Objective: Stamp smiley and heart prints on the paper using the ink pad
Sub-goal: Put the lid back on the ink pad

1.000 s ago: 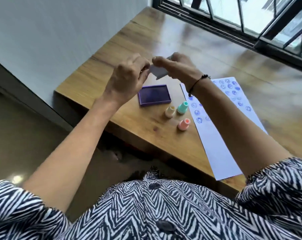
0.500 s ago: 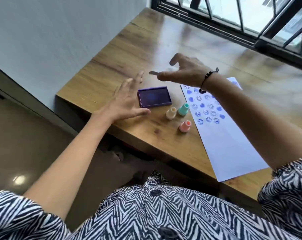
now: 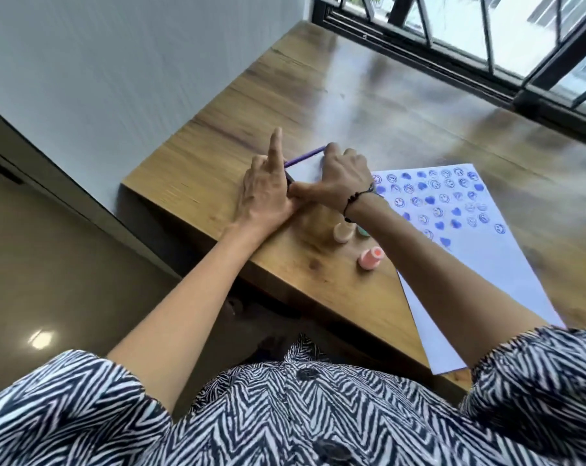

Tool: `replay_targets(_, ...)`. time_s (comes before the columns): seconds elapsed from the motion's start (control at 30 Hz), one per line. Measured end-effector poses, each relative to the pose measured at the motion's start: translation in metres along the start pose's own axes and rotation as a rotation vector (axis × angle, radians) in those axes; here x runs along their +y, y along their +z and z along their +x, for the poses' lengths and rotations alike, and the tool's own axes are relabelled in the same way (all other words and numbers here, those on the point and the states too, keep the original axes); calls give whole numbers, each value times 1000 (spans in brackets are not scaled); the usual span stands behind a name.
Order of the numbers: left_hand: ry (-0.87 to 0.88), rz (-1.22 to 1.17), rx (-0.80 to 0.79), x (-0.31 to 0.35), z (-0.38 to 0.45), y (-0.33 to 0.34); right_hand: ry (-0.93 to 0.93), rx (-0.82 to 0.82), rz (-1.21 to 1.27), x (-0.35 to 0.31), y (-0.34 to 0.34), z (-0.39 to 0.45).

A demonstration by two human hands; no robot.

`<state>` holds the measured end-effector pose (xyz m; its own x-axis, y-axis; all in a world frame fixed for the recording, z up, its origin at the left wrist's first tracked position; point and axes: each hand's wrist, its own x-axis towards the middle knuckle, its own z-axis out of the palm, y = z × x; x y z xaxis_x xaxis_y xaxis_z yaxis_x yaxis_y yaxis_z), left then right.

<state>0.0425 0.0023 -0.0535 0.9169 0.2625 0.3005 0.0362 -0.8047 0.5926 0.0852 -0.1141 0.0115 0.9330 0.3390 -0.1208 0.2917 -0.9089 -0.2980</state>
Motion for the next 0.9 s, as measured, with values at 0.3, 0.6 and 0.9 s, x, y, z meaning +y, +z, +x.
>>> replay_targets(0.3,15,28,10,0,-1,2,-21,45,-68,-1,6,9)
replay_targets(0.6,24,67,-8,-1,-6,2,45,-5,-54,-6,10,9)
replay_targets(0.9,-19,-27,-45,2,-6,-1,40,-57,-35,-7,6,13)
